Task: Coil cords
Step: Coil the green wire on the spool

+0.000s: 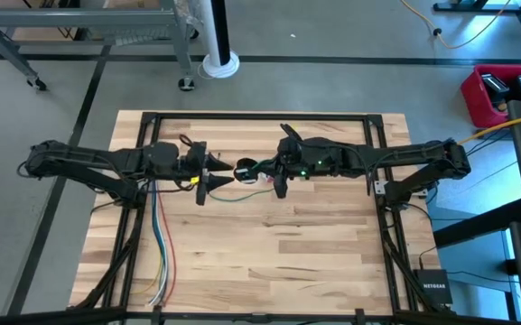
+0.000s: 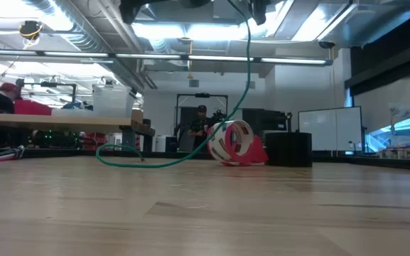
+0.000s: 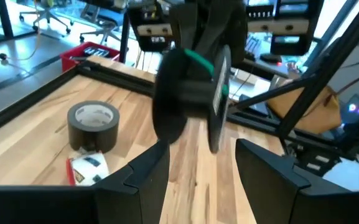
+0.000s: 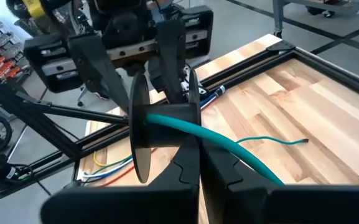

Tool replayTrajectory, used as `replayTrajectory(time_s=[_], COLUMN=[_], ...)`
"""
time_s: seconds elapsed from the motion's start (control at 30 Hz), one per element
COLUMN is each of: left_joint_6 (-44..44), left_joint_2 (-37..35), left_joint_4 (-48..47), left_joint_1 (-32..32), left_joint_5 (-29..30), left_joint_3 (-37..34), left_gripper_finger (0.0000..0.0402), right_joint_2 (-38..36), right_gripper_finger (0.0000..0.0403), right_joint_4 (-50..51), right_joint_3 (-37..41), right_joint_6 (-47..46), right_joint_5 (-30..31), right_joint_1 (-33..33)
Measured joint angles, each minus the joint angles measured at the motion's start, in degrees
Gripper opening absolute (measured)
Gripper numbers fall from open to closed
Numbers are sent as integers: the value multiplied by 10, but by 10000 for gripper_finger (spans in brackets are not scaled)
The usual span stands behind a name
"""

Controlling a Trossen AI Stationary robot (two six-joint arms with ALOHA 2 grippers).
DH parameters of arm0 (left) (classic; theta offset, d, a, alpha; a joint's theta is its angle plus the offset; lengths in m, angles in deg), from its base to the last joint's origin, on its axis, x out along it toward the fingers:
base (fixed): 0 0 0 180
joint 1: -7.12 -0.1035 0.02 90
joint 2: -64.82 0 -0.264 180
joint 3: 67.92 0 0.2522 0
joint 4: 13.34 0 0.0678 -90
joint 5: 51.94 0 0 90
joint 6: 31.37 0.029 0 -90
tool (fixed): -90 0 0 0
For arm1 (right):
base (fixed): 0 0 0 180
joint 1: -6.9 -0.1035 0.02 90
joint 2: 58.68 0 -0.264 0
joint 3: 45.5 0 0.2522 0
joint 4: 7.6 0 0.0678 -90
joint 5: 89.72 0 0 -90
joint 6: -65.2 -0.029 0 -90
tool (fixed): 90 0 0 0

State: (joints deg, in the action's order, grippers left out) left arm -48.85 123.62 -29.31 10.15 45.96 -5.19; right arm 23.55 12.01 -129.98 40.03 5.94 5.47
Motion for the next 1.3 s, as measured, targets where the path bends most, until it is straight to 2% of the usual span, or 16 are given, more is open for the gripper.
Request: replayTrajectory(time_s=[0.2, 0.47, 0.6, 0.8, 1.0, 1.3], left_joint_6=[18, 16, 22, 45, 45, 60], left_joint_2=[3, 3, 3, 3, 3, 3], left_joint_4=[42, 47, 47, 47, 43, 39], left_joint_1=[0, 0, 0, 0, 0, 0], left_joint_5=[2, 2, 2, -2, 21, 79], left_joint_3=[0, 0, 0, 0, 0, 0], left_gripper_finger=[178, 169, 124, 13, 4, 2], right_joint_2=[0, 0, 0, 0, 1, 1], right_gripper_finger=[0, 0, 0, 13, 35, 38], right_joint_4=[-6, -35, -37, -35, -36, -10], right_joint_3=[0, 0, 0, 0, 0, -1], right_joint_6=[0, 0, 0, -5, -7, -37], right_joint_5=[-3, -27, -27, -27, -28, -27], right_joint_1=[0, 0, 0, 0, 0, 0])
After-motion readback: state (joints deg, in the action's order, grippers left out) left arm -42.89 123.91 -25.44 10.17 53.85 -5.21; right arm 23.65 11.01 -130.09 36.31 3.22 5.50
